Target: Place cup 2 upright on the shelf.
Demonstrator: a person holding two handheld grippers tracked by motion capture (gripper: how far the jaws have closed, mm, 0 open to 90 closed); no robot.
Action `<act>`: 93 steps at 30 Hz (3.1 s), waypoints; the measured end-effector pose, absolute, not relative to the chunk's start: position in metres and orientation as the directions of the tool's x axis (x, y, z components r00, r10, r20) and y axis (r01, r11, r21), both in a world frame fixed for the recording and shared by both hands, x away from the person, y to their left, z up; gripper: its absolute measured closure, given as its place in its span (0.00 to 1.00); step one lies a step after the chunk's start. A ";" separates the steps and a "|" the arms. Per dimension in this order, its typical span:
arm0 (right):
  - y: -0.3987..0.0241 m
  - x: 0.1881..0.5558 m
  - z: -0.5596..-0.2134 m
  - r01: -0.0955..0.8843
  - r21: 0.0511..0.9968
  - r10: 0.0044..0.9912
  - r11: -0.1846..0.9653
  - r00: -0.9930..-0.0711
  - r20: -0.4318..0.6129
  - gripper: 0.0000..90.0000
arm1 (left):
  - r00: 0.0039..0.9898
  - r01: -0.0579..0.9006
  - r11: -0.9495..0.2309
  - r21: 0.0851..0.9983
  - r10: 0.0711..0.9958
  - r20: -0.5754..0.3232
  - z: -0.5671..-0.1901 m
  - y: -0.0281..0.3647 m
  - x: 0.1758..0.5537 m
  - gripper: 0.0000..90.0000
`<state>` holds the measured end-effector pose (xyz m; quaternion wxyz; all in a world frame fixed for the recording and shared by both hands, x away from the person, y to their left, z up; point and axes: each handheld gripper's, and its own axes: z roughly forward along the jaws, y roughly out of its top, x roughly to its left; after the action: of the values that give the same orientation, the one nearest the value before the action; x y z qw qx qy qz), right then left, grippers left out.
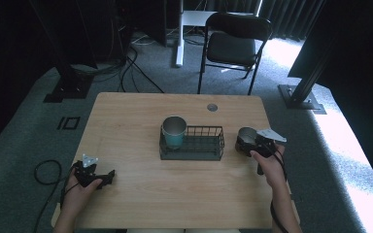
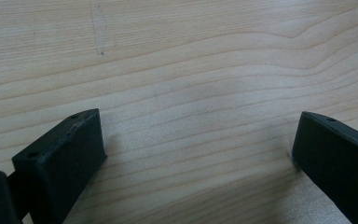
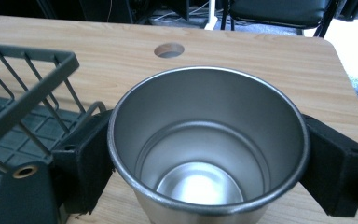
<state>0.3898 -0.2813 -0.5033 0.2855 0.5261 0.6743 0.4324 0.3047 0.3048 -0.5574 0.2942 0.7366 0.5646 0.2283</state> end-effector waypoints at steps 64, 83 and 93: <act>-0.206 0.400 -0.411 0.333 0.935 0.879 0.125 -0.474 0.051 0.15 | 0.259 0.697 -0.191 0.691 0.966 0.005 -0.557 0.305 0.305 0.03; -0.171 0.403 -0.416 0.339 0.931 0.843 0.139 -0.533 0.068 0.15 | 0.258 0.698 -0.189 0.691 0.966 0.004 -0.557 0.305 0.305 0.03; -0.156 0.405 -0.430 0.365 0.919 0.829 0.151 -0.553 0.083 0.15 | 0.259 0.697 -0.191 0.691 0.966 0.006 -0.557 0.305 0.305 0.03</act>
<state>0.4051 -0.1562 -0.4302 0.2306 0.4129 0.7229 0.5038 0.3047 0.3050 -0.5574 0.2937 0.7370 0.5641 0.2289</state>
